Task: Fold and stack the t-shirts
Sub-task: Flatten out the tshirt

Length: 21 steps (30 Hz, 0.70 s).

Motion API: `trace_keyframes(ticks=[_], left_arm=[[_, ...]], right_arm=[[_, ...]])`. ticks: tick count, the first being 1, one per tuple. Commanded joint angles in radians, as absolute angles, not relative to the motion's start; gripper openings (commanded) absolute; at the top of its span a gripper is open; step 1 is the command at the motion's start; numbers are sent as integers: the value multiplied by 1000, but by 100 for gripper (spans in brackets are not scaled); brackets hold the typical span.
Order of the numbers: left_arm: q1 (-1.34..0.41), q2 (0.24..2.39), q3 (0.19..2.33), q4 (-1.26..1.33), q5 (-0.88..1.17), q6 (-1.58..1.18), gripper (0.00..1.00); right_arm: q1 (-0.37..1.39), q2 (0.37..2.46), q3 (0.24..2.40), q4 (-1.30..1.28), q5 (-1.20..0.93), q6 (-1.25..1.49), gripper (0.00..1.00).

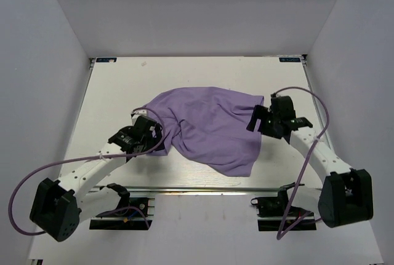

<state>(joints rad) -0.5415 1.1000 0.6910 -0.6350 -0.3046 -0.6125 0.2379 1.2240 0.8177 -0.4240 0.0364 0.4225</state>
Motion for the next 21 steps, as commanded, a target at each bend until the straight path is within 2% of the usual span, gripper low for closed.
trace_keyframes(ticks=[1, 7, 11, 18, 21], left_arm=[[-538, 1002, 625, -644, -325, -719, 99], [-538, 994, 522, -589, -403, -764, 99], [-529, 1028, 479, -413, -321, -726, 98], [-529, 1086, 431, -282, -285, -681, 74], [-529, 1095, 422, -261, -262, -670, 56]], right_arm=[[242, 1135, 711, -428, -142, 465, 90], [290, 1029, 629, -574, -189, 449, 90], [324, 1014, 568, -594, -201, 474, 87], [406, 1101, 517, -546, -201, 548, 85], [442, 1123, 502, -538, -212, 569, 85]])
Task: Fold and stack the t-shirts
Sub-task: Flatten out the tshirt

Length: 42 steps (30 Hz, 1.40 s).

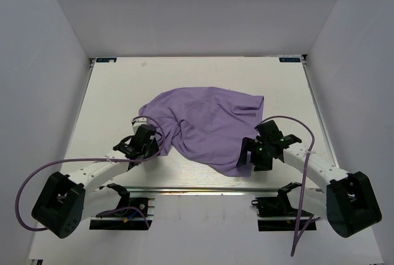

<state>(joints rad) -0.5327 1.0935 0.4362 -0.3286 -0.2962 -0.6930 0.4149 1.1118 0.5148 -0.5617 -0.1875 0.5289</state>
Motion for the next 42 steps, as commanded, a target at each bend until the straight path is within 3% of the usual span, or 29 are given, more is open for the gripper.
trace_keyframes(ticks=[1, 4, 5, 8, 10, 11, 12, 13, 20, 24, 30, 42], left_arm=[[-529, 1095, 422, -247, -249, -670, 45], [-529, 1083, 397, -235, -236, -670, 19], [-529, 1065, 397, -226, -227, -670, 0], [-529, 1025, 387, -216, -207, -660, 0], [-529, 971, 387, -216, -198, -649, 0], [-529, 953, 387, -216, -198, -640, 0], [-529, 934, 387, -216, -198, -640, 0], [-529, 902, 400, -216, -221, -631, 0], [-529, 848, 593, -276, -331, -611, 0], [-529, 848, 822, -336, -499, -563, 0], [-529, 877, 1109, -322, -690, -425, 0], [-529, 888, 1453, -123, -854, 0, 0]], right_arm=[[460, 1126, 499, -541, -210, 572, 85], [486, 1132, 476, -543, -215, 592, 85], [501, 1140, 472, -537, -218, 595, 85], [537, 1152, 465, -509, -224, 600, 79], [551, 1160, 468, -474, -222, 609, 61], [563, 1158, 482, -460, -224, 611, 42], [566, 1161, 486, -427, -221, 612, 29], [568, 1158, 509, -420, -207, 620, 0], [561, 1085, 725, -509, 87, 572, 0], [554, 1036, 979, -600, 413, 557, 0], [549, 956, 1248, -597, 703, 543, 0], [551, 950, 1675, -407, 937, 160, 0]])
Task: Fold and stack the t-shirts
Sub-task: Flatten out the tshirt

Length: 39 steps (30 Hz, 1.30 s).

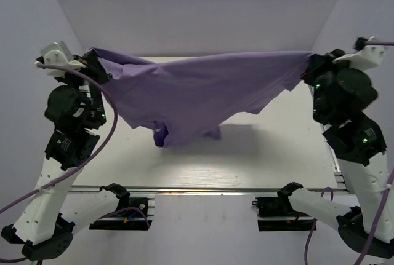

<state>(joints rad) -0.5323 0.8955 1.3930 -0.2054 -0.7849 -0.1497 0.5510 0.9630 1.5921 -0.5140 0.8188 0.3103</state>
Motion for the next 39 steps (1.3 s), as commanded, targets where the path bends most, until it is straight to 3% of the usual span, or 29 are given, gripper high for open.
trace_keyframes(ticks=[1, 20, 30, 39], left_arm=[[-529, 897, 1477, -112, -854, 20, 0], [-538, 907, 1829, -227, -344, 55, 0], [-538, 969, 1876, -284, -299, 55, 0], [-538, 1012, 1685, -173, -420, 55, 0]], right_arm=[[554, 945, 1695, -385, 936, 144, 0], [555, 933, 1965, -328, 629, -44, 0], [554, 1006, 2006, -267, 692, -100, 0], [555, 1121, 1907, -112, 868, -211, 0]])
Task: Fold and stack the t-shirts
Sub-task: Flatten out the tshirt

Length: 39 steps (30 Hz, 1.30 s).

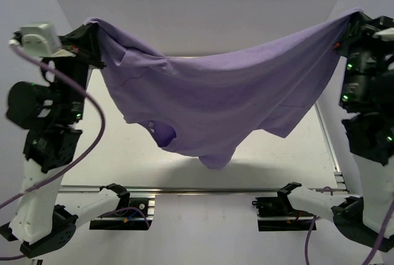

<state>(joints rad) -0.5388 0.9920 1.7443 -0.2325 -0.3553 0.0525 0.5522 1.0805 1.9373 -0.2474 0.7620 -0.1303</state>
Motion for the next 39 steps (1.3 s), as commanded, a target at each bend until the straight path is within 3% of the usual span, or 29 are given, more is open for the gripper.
trace_keyframes(ticks=[1, 7, 16, 24, 28, 39], left_arm=[[-538, 1032, 1668, -160, -455, 69, 0], [-529, 1178, 1542, -37, -596, 89, 0], [-450, 1442, 1420, 147, -652, 77, 0], [-289, 1856, 1601, 215, -465, -12, 0], [-224, 2110, 1843, 154, -365, -86, 0], [-149, 2488, 2144, 193, -396, -155, 3]], right_arm=[[554, 1129, 1881, -74, 891, -222, 0], [540, 1275, 1789, -14, 992, -250, 0], [402, 1627, 1766, -12, 905, -140, 0], [298, 1985, 1917, 29, 760, -117, 0], [262, 2111, 1994, 72, 664, -98, 0], [218, 2339, 2100, 144, 388, -94, 0]])
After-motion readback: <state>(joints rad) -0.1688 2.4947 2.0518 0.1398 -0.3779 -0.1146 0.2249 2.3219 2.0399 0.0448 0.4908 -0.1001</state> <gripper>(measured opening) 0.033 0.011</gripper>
